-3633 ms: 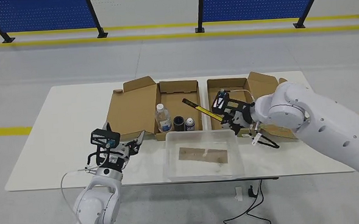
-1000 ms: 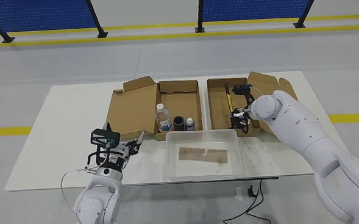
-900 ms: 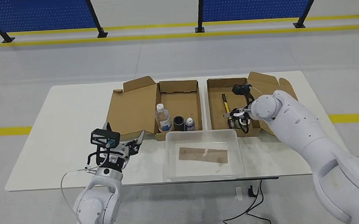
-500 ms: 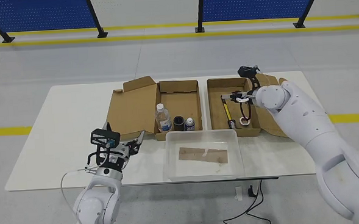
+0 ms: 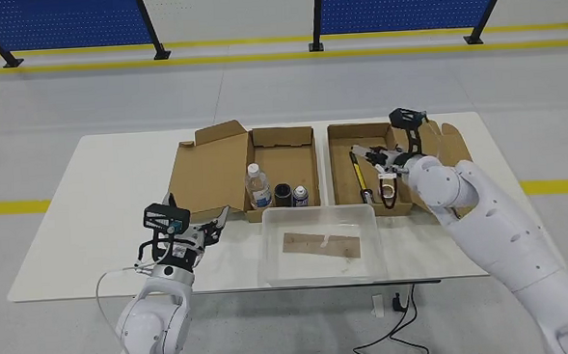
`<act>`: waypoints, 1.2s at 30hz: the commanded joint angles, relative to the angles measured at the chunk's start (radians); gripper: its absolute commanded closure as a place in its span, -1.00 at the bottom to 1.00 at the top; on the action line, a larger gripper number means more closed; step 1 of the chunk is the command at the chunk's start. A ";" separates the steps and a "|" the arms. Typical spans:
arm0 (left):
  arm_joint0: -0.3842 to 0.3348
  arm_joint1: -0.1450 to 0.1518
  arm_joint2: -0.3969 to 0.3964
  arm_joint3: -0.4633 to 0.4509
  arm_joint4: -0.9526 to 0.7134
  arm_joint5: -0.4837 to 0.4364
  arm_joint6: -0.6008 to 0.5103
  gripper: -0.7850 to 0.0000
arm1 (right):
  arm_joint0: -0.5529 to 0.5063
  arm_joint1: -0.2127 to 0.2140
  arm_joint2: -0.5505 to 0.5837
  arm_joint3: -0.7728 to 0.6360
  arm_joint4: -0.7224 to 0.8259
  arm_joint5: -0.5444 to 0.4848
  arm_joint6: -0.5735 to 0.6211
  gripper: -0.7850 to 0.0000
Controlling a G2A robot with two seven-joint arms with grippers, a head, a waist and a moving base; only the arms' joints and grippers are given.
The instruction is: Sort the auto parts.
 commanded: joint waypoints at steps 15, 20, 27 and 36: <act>0.000 0.000 0.000 0.000 0.000 0.000 0.000 -1.00 | -0.513 0.078 0.286 -0.527 -0.101 0.207 -0.096 -1.00; 0.000 0.000 0.000 0.000 0.000 0.000 0.000 -1.00 | -0.518 0.079 0.289 -0.529 -0.103 0.202 -0.094 -1.00; 0.000 0.000 0.000 0.000 0.000 0.000 0.000 -1.00 | -0.517 0.079 0.289 -0.528 -0.103 0.203 -0.094 -1.00; 0.000 0.000 0.000 0.000 0.000 0.000 0.000 -1.00 | -0.517 0.079 0.289 -0.528 -0.103 0.203 -0.094 -1.00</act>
